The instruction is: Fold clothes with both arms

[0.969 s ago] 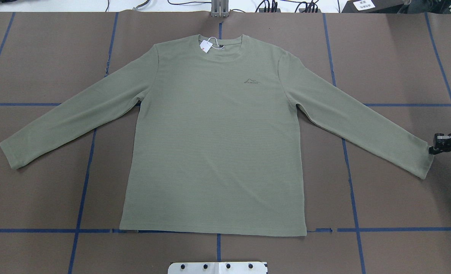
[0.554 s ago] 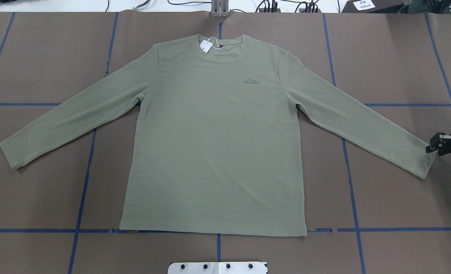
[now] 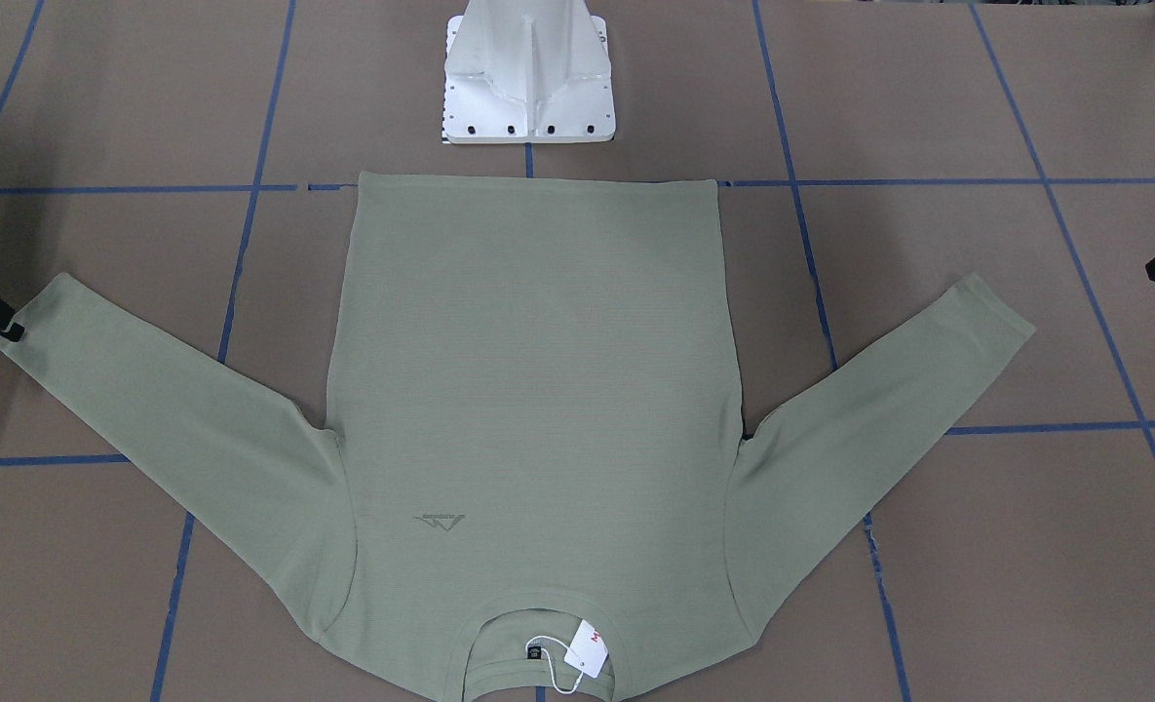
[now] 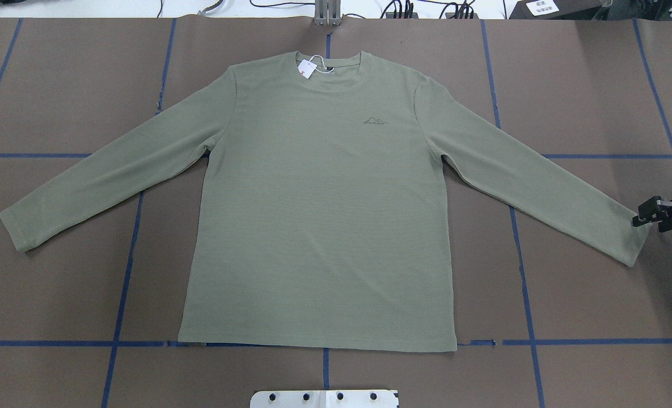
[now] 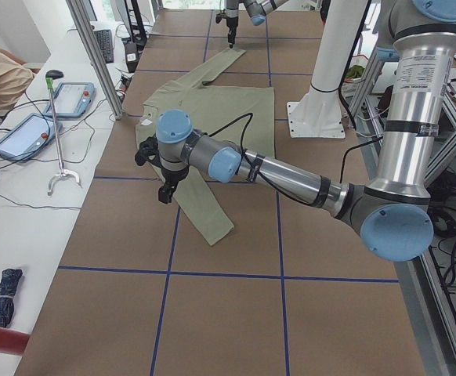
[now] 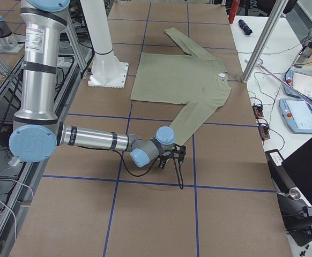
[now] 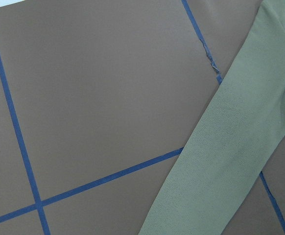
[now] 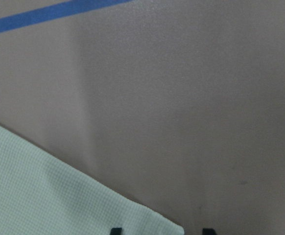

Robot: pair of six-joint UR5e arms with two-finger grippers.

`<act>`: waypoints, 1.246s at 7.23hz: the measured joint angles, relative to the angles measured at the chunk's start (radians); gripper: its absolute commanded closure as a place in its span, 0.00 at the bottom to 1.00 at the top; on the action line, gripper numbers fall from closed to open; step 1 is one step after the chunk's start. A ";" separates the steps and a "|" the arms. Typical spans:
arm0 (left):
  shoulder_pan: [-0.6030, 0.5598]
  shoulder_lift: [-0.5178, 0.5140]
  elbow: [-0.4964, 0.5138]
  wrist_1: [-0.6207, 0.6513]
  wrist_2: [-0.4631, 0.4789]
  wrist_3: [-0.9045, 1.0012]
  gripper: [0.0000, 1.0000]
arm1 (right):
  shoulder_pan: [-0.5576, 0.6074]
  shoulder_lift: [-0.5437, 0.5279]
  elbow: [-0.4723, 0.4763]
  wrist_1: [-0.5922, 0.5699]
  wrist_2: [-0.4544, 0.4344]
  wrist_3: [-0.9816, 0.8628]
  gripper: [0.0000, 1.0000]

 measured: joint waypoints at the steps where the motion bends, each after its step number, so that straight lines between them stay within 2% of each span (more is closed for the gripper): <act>1: 0.000 0.000 0.000 0.000 0.000 0.001 0.00 | 0.000 0.001 -0.001 0.000 0.000 0.001 0.80; 2: 0.000 0.001 0.000 0.000 0.000 0.001 0.00 | -0.001 0.003 -0.002 0.000 0.000 0.003 1.00; 6: 0.000 0.002 0.001 0.000 0.000 0.002 0.00 | 0.001 0.003 0.012 -0.001 0.004 0.005 1.00; 7: 0.000 0.002 0.001 0.000 0.000 0.003 0.00 | 0.005 0.000 0.036 -0.003 0.008 0.005 1.00; 9: 0.000 0.001 0.000 0.000 -0.002 0.002 0.00 | 0.014 -0.002 0.156 -0.019 0.016 0.045 1.00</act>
